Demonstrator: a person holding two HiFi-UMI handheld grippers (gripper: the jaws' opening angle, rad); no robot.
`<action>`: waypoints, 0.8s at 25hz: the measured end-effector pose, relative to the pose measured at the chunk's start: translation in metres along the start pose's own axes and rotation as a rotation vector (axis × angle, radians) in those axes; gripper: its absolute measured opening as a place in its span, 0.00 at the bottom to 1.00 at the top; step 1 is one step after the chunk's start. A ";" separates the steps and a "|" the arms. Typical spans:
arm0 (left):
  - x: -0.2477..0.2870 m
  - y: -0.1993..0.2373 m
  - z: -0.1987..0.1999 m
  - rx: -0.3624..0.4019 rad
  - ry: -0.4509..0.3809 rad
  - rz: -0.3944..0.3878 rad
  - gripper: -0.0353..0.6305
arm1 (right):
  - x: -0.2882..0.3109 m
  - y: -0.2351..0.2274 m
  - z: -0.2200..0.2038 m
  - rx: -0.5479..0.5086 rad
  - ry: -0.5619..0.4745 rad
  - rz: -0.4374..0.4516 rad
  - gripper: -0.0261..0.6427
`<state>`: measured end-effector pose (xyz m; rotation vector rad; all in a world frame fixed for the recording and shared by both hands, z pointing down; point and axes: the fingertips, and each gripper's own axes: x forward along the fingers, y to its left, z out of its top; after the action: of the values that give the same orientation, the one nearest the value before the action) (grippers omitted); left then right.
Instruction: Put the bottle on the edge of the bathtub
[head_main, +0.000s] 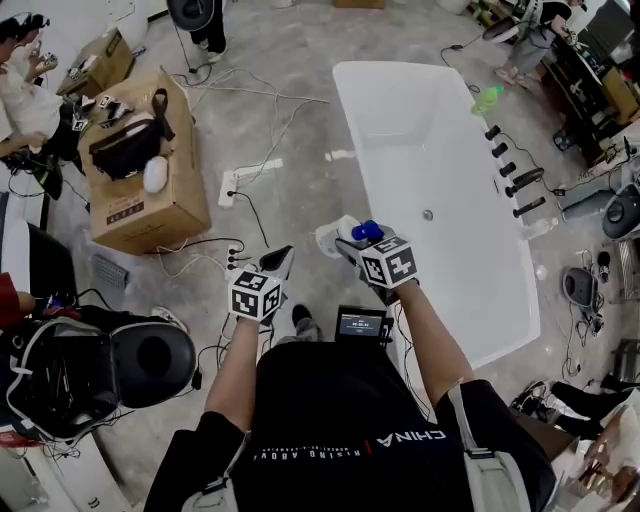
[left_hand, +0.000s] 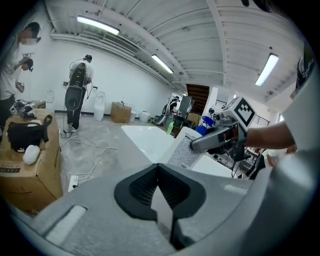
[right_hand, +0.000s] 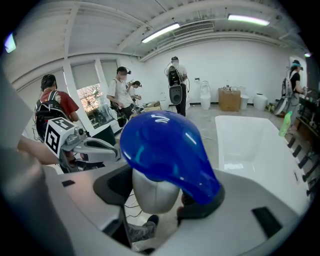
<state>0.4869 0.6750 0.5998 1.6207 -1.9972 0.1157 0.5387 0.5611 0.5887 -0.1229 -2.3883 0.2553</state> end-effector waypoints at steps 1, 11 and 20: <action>0.004 0.010 0.007 0.002 0.000 -0.006 0.07 | 0.007 -0.003 0.010 -0.001 -0.001 -0.005 0.45; 0.037 0.074 0.037 0.011 0.020 -0.061 0.07 | 0.059 -0.026 0.052 0.026 0.012 -0.045 0.45; 0.095 0.125 0.067 0.002 0.041 -0.064 0.07 | 0.116 -0.074 0.101 0.027 0.015 -0.031 0.45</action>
<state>0.3359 0.5982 0.6223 1.6684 -1.9138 0.1258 0.3841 0.4919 0.6083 -0.0751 -2.3694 0.2717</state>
